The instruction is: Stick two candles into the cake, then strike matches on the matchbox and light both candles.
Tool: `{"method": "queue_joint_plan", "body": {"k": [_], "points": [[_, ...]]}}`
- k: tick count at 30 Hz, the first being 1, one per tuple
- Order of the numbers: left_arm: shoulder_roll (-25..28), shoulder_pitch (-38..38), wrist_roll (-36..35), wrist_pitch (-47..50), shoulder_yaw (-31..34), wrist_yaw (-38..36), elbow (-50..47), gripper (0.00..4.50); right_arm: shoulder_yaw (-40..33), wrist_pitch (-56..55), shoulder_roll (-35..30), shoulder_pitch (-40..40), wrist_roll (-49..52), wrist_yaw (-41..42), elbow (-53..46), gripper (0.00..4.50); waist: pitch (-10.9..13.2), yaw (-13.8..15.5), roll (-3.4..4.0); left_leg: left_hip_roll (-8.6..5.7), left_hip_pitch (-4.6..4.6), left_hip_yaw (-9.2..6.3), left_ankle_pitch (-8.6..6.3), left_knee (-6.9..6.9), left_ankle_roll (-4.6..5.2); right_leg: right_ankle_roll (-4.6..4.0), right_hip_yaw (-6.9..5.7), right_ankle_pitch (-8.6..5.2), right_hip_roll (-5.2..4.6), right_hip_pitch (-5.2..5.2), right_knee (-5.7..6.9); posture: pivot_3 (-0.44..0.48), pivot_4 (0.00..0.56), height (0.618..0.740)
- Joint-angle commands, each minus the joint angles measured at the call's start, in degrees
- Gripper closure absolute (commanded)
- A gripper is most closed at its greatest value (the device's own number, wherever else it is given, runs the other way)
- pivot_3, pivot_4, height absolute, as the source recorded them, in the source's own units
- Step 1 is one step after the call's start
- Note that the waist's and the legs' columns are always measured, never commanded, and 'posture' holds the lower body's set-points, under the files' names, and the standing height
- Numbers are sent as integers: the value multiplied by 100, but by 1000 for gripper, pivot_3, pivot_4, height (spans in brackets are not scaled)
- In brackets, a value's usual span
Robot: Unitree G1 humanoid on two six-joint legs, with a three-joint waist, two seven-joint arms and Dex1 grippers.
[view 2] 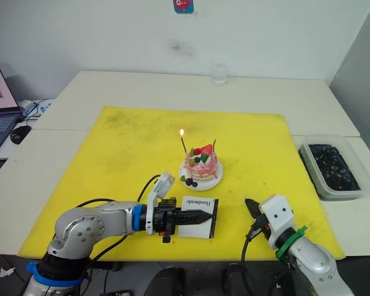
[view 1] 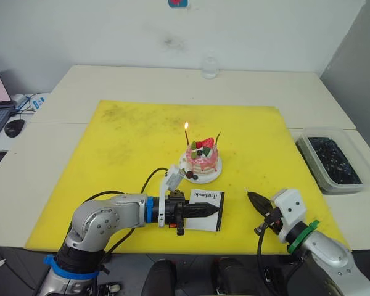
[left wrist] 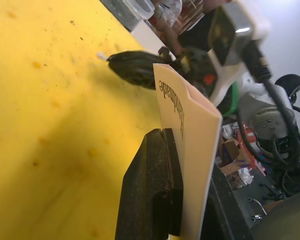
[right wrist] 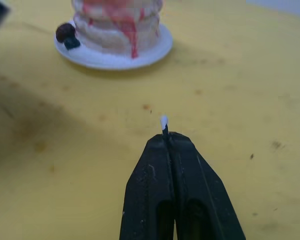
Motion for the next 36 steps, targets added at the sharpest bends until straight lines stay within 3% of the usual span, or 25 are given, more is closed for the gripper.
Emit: {"method": "queue_joint_plan", "body": {"k": [1,11,17,24,36], "points": [[-112,-99,-9,-61,8,-3,39,4500,-212,-17,-329,-139,-58,178,-495,4481,0,3,0,-1,0,0,0,0,0,0,0,0,1,0,0,0,150,740],[-197,-137,126,-155,-22,-3,107,4500,-279,89,-740,-298,-20,396,-878,4481,0,4,-1,-3,-1,2,0,2,0,3,2,1,1,0,-1,0,150,740],[-208,-62,104,-125,-19,22,16,4500,-305,386,-127,-244,133,1,-378,4481,0,6,-1,-1,-2,1,0,3,0,3,1,1,0,1,0,0,150,740],[-190,-40,63,-59,-37,30,-41,4500,-36,-242,534,-231,-17,-98,554,4481,0,1,-1,-1,-1,3,0,3,0,2,4,1,0,0,0,0,150,740],[-202,-110,82,1,-9,55,29,4500,-18,-501,526,-310,-156,-60,900,4481,0,3,0,-1,-2,3,0,2,0,2,3,1,0,0,0,0,150,740]]}}
